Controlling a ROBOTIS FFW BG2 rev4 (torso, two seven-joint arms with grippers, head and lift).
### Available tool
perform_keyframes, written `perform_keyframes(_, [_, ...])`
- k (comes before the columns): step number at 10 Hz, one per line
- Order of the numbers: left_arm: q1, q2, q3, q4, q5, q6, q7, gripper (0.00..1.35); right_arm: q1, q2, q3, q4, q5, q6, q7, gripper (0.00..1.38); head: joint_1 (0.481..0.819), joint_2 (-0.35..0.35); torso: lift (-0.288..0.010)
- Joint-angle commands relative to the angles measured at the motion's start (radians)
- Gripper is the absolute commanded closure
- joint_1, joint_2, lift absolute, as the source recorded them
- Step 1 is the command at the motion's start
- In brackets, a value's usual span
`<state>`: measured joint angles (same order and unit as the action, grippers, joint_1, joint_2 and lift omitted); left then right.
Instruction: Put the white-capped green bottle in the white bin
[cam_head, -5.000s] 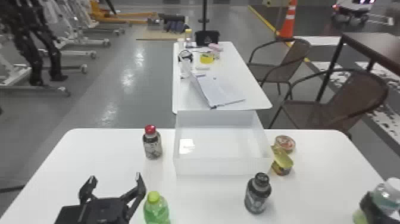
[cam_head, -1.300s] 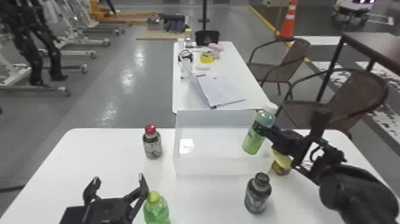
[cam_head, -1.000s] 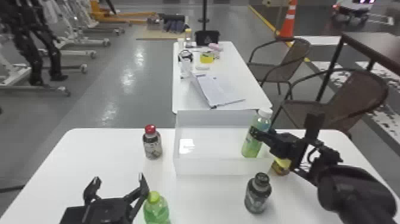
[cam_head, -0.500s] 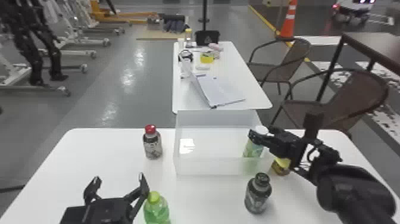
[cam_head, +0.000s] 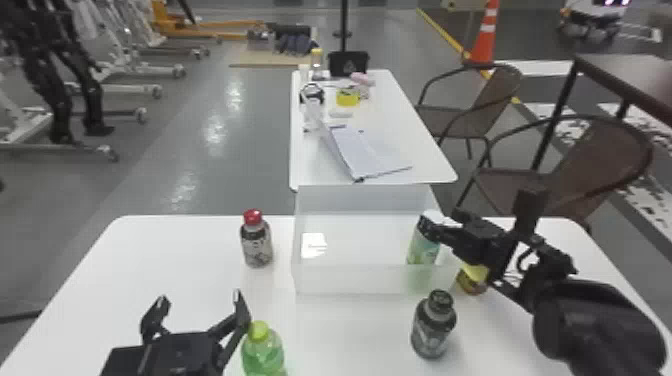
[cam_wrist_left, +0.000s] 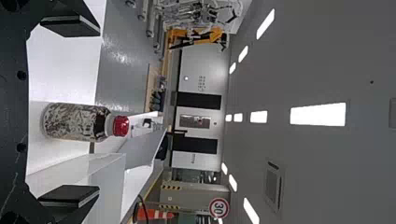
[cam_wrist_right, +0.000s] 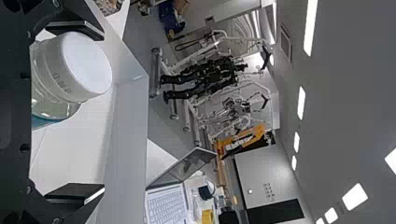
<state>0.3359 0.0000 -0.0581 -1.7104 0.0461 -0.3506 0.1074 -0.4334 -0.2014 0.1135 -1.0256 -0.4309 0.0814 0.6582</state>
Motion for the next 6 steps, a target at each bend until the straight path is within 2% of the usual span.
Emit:
perform_keyframes(1, [0.000,-0.003,0.001,0.000,-0.002,-0.001,0.000,0.11,0.073,0.000,-0.020,-0.123,-0.011,0.027,-0.020,0.15,0.549,0.000,-0.100])
perform_keyframes(2, [0.000,-0.003,0.001,0.000,-0.002,-0.002,0.000,0.11,0.140,0.000,-0.023,-0.211,-0.029,0.055,-0.034,0.15,0.549,0.000,-0.100])
perform_keyframes(4, [-0.002,-0.003,0.003,-0.002,0.000,-0.005,0.002,0.11,0.279,0.002,-0.049,-0.415,-0.003,0.089,-0.063,0.15,0.549,0.000,-0.100])
perform_keyframes(5, [-0.002,-0.003,0.001,-0.002,-0.002,-0.010,0.005,0.11,0.360,0.011,-0.069,-0.516,0.031,0.089,-0.101,0.15,0.549,0.000,-0.100])
perform_keyframes(6, [-0.002,-0.003,0.001,-0.002,-0.005,-0.013,0.005,0.11,0.437,0.039,-0.110,-0.582,0.064,0.087,-0.120,0.15,0.549,0.000,-0.100])
